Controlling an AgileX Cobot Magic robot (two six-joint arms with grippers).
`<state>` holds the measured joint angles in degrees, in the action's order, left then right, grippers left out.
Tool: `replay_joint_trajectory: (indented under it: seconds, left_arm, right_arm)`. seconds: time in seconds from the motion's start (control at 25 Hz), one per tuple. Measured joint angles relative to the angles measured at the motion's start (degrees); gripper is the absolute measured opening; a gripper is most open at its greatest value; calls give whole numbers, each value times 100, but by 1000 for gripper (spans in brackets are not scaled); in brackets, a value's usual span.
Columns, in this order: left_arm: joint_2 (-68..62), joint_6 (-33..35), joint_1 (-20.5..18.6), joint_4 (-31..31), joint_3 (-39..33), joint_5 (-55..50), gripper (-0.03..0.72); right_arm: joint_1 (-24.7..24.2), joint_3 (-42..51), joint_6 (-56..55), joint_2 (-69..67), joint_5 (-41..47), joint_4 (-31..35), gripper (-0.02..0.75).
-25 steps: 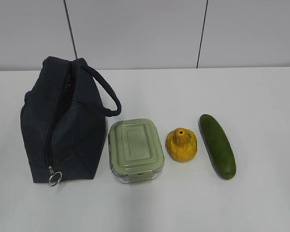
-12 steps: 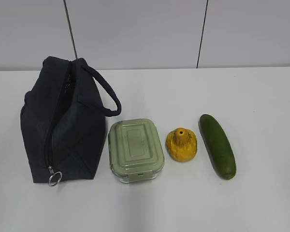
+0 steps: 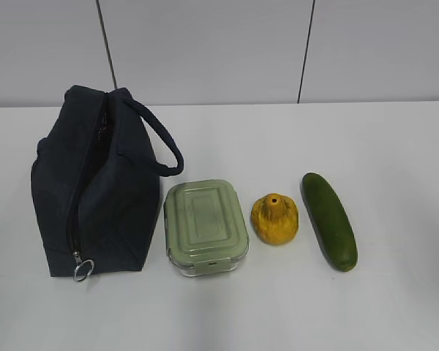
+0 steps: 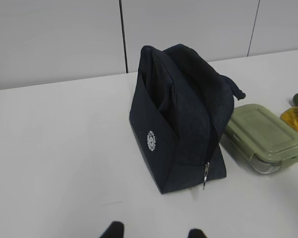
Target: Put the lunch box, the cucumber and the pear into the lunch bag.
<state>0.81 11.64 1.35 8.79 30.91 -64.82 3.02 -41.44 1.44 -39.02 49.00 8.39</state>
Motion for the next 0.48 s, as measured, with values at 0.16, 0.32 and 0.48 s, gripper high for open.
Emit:
replay_joint_trajectory:
  seconds: [0.16, 0.32, 0.48]
  left_arm:
    - [0, 0, 0, 0, 0, 0, 242]
    - [0, 0, 0, 0, 0, 0, 242]
    - [0, 0, 0, 0, 0, 0, 242]
  right_arm:
    - [0, -832, 357, -1984, -100, 333, 350]
    - [0, -1969, 649, -4026, 247, 593, 350]
    - [0, -3522, 720, -6251, 1011, 689, 349]
